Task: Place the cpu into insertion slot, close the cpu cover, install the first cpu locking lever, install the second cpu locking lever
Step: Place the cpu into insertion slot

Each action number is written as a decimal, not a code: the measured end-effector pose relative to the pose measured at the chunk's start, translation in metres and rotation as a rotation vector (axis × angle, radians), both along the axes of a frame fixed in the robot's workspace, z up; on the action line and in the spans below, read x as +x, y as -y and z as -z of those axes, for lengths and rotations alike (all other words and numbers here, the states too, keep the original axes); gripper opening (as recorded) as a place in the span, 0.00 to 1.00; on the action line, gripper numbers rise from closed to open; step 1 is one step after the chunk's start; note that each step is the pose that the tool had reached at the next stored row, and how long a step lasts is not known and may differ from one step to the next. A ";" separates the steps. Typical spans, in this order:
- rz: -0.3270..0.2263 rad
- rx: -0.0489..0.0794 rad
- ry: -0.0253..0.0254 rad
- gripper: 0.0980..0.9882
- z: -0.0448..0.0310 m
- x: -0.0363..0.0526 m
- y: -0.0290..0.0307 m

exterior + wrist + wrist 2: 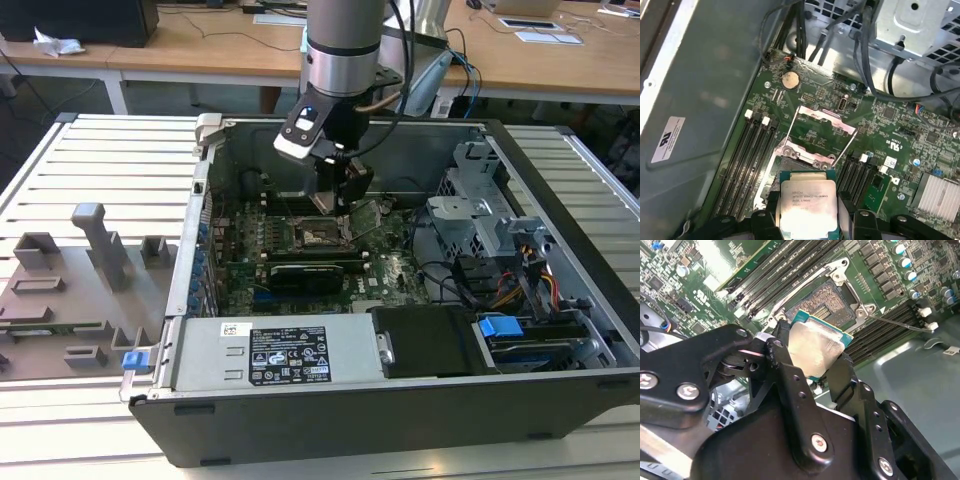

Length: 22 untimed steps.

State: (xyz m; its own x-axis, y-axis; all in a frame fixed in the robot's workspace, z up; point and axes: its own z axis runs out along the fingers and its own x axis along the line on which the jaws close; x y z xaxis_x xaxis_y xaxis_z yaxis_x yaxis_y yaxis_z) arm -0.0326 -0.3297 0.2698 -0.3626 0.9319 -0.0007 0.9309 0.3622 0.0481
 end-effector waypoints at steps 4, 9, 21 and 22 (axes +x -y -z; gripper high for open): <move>0.038 -0.001 0.0000 0.50 0.0002 0.0000 0.0000; 0.108 -0.003 0.0000 0.50 0.0004 0.0000 0.0000; 0.249 -0.008 0.0001 0.50 0.0009 0.0000 0.0000; 0.261 -0.009 0.0001 0.50 0.0010 0.0000 0.0000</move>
